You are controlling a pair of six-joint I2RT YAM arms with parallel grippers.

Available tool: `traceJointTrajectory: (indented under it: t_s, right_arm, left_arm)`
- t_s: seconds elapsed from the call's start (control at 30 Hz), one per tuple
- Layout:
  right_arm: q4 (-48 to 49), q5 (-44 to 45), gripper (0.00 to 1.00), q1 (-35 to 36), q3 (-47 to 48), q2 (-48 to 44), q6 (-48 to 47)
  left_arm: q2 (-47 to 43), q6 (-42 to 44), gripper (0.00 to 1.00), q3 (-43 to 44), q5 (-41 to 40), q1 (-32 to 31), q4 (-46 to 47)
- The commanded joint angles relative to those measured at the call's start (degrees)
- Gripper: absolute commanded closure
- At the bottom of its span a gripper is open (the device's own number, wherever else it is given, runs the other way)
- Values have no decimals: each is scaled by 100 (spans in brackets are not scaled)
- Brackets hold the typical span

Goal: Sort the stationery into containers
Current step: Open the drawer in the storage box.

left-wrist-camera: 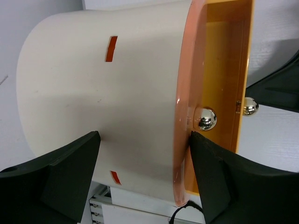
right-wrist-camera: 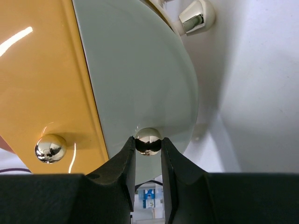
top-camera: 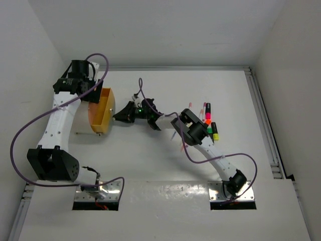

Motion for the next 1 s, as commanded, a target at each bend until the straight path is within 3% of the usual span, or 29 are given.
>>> traceJointTrajectory:
  t_s: [0.0,0.1,0.17,0.37,0.53,0.57,0.73,0.8,0.87,0.9,0.97]
  right_arm:
    - [370,-115,100,-83,-26,-383,-25]
    - [291,-89,100,-40,140,-304,-34]
    - [186,-71,100,-31,281,-260,-69]
    - [19,17,100,57,606,-163,-104]
    - [-78,43,100,119,765,-119,-148]
    - [-104,61,100,119,774,-119,-166]
    - [-131,61,100,119,791,-110,-175]
    - [-96,52,100,119,739,-136,-166]
    - [-78,52,100,119,686,-145,-166]
    - [-78,43,100,136,668,-145,-157]
    - [-87,35,100,119,642,-163,-157]
  left_arm:
    - [82,-5,18,-8,-277,82,50]
    - [-59,74,15,97,426,101,84]
    - [-50,117,15,115,349,-127,50]
    - [-199,241,13,-122,-468,-874,252]
    - [-138,311,9,-209,-749,-1104,261]
    - [-138,320,0,-253,-968,-1252,321]
    - [-243,513,1,-386,-1305,-1561,489]
    - [-305,557,4,-220,-1033,-1552,498]
    - [-270,470,15,281,-305,-1561,401]
    - [-270,417,26,509,281,-1561,358]
    - [-253,364,35,633,769,-1631,261]
